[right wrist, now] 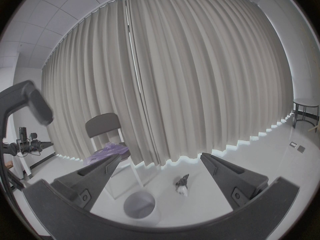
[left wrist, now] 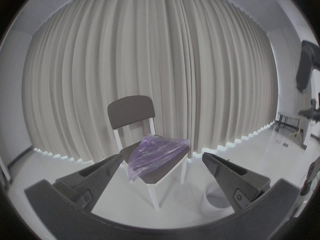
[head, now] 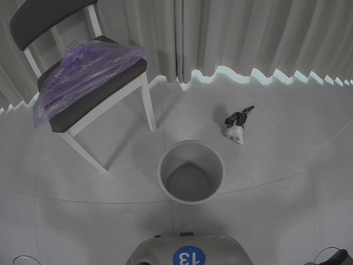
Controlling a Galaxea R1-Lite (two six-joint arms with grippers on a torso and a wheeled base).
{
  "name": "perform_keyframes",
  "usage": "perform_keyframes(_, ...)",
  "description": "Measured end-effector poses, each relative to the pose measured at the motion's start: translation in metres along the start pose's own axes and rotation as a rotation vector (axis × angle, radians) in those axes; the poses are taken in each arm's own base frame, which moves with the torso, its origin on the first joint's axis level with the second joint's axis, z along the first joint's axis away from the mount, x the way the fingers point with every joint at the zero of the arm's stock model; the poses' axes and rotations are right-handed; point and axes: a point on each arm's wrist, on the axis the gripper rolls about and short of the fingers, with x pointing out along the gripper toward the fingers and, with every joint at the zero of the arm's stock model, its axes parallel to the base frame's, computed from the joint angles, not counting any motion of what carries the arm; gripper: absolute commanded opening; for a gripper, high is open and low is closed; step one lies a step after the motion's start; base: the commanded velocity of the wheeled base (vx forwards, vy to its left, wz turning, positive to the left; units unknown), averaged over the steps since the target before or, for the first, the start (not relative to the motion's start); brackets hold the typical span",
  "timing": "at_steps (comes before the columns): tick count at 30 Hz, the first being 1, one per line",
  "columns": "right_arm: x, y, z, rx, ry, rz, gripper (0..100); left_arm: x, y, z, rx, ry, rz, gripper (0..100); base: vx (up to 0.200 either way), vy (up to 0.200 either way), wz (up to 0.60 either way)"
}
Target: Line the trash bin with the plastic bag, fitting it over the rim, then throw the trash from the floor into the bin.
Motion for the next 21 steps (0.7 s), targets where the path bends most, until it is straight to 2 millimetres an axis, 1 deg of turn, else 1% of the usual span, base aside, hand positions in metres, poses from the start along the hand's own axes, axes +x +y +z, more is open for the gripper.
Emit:
perform_keyframes(2,0.022,-0.002,0.014,-0.008,-0.021,-0.009,100,0.015,0.002,0.006,0.043,0.045,0.019,100,0.000,0.000,0.00)
perform_keyframes(5,0.053,-0.005,0.029,-0.018,-0.062,-0.020,100,0.037,0.004,0.007,0.114,0.134,0.043,100,0.000,0.000,0.00)
perform_keyframes(7,0.074,-0.008,0.035,-0.017,-0.066,-0.031,100,0.054,0.006,0.004,0.167,0.214,0.061,100,0.000,0.000,0.00)
perform_keyframes(9,0.091,-0.011,0.038,-0.010,-0.067,-0.036,100,0.070,0.009,0.000,0.213,0.283,0.086,100,0.000,0.000,0.00)
perform_keyframes(11,0.104,-0.013,0.036,0.016,-0.049,-0.038,100,0.086,0.013,-0.007,0.256,0.358,0.120,100,0.000,0.000,0.00)
perform_keyframes(15,0.120,-0.013,0.031,0.134,-0.013,-0.002,100,0.111,0.023,-0.018,0.321,0.470,0.181,100,0.000,0.000,0.00)
perform_keyframes(18,0.127,-0.009,0.028,0.200,0.014,0.052,100,0.127,0.034,-0.025,0.378,0.543,0.223,100,0.000,0.000,0.00)
perform_keyframes(21,0.130,-0.006,0.025,0.224,0.031,0.082,100,0.139,0.043,-0.033,0.422,0.604,0.242,100,0.000,0.000,0.00)
